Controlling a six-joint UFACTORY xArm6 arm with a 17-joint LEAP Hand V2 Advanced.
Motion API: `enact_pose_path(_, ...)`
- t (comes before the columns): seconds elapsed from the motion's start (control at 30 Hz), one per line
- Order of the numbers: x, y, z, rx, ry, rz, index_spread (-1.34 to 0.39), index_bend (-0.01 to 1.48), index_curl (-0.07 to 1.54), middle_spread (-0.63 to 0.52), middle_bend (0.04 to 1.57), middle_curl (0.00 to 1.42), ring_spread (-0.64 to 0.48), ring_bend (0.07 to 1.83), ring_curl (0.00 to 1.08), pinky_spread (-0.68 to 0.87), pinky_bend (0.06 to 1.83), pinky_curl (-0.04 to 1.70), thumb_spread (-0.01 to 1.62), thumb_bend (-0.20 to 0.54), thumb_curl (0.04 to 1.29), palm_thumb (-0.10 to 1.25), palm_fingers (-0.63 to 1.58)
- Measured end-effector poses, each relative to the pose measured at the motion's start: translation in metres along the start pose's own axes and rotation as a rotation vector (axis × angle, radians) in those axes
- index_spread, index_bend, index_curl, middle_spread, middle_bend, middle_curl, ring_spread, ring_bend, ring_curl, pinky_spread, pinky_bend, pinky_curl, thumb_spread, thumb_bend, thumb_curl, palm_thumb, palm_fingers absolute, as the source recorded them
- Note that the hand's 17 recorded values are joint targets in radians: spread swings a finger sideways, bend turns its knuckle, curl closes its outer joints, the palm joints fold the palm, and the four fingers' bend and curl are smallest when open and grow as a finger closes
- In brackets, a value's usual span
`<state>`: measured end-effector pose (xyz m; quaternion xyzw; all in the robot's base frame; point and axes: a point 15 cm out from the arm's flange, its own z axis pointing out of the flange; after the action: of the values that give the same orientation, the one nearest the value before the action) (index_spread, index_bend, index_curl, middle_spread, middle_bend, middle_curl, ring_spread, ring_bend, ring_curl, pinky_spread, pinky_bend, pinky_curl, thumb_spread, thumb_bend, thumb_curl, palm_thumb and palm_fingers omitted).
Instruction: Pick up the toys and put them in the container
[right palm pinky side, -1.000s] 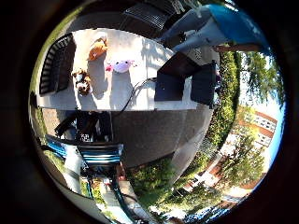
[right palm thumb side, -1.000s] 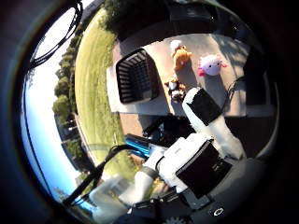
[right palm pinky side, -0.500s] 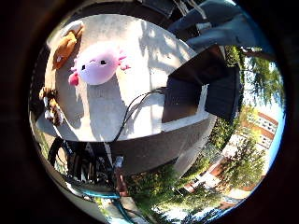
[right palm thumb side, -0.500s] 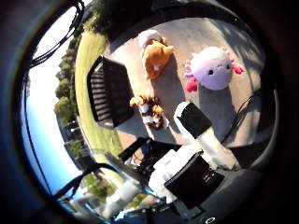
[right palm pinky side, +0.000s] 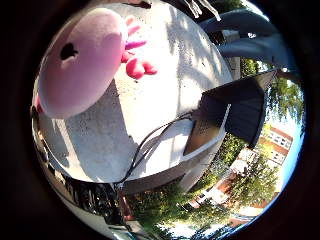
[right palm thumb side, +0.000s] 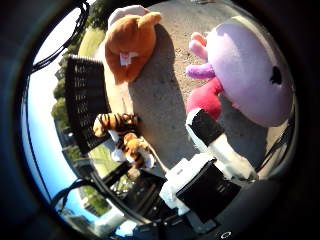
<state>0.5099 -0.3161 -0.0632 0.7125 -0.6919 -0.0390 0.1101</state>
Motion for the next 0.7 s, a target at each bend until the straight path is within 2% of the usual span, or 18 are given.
enact_pose_path(0.17, 0.007, -0.003, 0.009, -0.011, 0.079, -0.019, -0.14, 0.24, 0.32, -0.02, 0.19, 0.33, 0.24, 0.35, 0.34, 0.38, 0.31, 0.27, 1.12, -0.018, 0.37, 0.72, 0.43)
enact_pose_path(0.27, 0.010, -0.004, 0.009, -0.021, 0.123, -0.033, -0.18, 0.20, 0.32, -0.07, 0.26, 0.36, 0.23, 0.46, 0.37, 0.38, 0.33, 0.25, 1.10, -0.019, 0.37, 0.75, 0.67)
enact_pose_path(0.3, 0.008, -0.006, 0.009, -0.024, 0.133, -0.043, -0.21, 0.16, 0.31, -0.09, 0.34, 0.39, 0.20, 0.56, 0.40, 0.38, 0.36, 0.26, 1.09, -0.009, 0.38, 0.78, 0.86)
enact_pose_path(0.33, 0.007, -0.007, 0.009, -0.027, 0.140, -0.051, -0.23, 0.15, 0.30, -0.10, 0.35, 0.39, 0.19, 0.57, 0.39, 0.38, 0.38, 0.25, 1.09, -0.011, 0.39, 0.79, 0.89)
enact_pose_path(0.37, 0.004, -0.007, 0.010, -0.032, 0.144, -0.060, -0.26, 0.09, 0.27, -0.11, 0.43, 0.43, 0.18, 0.70, 0.43, 0.38, 0.45, 0.27, 1.08, -0.007, 0.40, 0.81, 1.04)
enact_pose_path(0.4, 0.002, -0.008, 0.010, -0.032, 0.145, -0.064, -0.29, 0.07, 0.25, -0.13, 0.51, 0.47, 0.16, 0.81, 0.48, 0.38, 0.49, 0.30, 1.08, -0.004, 0.41, 0.84, 1.09)
enact_pose_path(0.47, 0.001, -0.010, 0.009, -0.032, 0.151, -0.079, -0.34, 0.07, 0.22, -0.15, 0.63, 0.54, 0.12, 0.97, 0.56, 0.39, 0.60, 0.36, 1.07, -0.007, 0.42, 0.87, 1.10)
enact_pose_path(0.5, 0.002, -0.012, 0.006, -0.025, 0.156, -0.083, -0.38, 0.14, 0.22, -0.17, 0.69, 0.58, 0.09, 1.04, 0.60, 0.38, 0.68, 0.40, 1.06, -0.007, 0.43, 0.89, 1.14)
enact_pose_path(0.53, 0.005, -0.013, -0.001, -0.016, 0.160, -0.083, -0.40, 0.15, 0.21, -0.18, 0.70, 0.60, 0.08, 1.06, 0.62, 0.39, 0.73, 0.42, 1.06, -0.005, 0.44, 0.90, 1.13)
enact_pose_path(0.6, 0.020, -0.013, -0.025, 0.011, 0.172, -0.066, -0.47, 0.22, 0.21, -0.20, 0.84, 0.68, 0.04, 1.12, 0.68, 0.38, 0.96, 0.51, 1.06, 0.005, 0.47, 0.95, 1.21)
enact_pose_path(0.7, 0.034, 0.009, -0.056, -0.009, 0.164, -0.047, -0.57, 0.29, 0.21, -0.22, 0.95, 0.76, -0.01, 1.18, 0.73, 0.35, 1.14, 0.61, 1.07, 0.019, 0.52, 1.01, 1.16)
